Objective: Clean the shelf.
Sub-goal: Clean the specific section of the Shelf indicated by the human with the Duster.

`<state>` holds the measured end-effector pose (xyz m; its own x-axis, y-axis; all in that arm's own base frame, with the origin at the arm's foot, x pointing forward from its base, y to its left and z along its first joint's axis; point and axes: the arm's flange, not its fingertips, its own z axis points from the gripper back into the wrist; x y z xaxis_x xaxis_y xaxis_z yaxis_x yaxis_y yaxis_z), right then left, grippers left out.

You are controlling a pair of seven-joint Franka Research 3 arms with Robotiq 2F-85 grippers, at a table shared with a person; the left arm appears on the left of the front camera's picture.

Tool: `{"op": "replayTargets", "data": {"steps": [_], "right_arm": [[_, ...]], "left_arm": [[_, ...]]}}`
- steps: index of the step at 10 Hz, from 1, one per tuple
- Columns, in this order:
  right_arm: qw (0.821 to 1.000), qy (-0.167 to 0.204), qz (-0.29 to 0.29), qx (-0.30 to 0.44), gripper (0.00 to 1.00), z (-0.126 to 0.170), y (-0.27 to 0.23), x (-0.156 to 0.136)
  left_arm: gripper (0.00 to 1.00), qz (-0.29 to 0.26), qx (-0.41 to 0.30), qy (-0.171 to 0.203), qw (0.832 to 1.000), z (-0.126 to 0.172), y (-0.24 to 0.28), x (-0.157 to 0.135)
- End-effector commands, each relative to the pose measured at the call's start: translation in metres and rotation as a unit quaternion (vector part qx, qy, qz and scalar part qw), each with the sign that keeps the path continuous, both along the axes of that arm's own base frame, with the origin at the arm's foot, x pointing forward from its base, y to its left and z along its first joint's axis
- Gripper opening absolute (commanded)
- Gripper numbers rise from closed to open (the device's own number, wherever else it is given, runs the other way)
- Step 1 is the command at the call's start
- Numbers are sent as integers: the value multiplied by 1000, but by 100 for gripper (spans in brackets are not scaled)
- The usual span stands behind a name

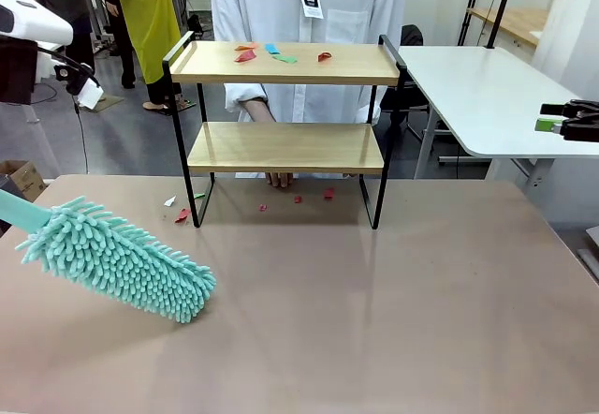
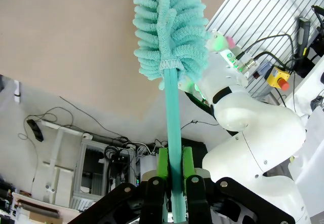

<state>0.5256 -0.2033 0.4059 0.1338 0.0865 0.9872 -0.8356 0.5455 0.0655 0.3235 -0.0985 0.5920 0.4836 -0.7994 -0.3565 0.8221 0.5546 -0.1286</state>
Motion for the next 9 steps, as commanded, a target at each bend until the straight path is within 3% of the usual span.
{"op": "replayTargets", "data": {"steps": [1, 5, 7, 9], "right_arm": [[1000, -2, 0, -2, 100, 3, 2, 1], [1000, -2, 0, -2, 100, 3, 2, 1], [1000, -2, 0, -2, 100, 3, 2, 1], [1000, -2, 0, -2, 100, 3, 2, 1]], "left_arm": [[13, -1, -63, -3, 998, -9, 4, 2], [13, 21, -235, -12, 972, -53, -44, -8], [13, 69, -302, -24, 950, -73, -75, -12], [13, 99, -356, -8, 929, -103, -112, -19]]}}
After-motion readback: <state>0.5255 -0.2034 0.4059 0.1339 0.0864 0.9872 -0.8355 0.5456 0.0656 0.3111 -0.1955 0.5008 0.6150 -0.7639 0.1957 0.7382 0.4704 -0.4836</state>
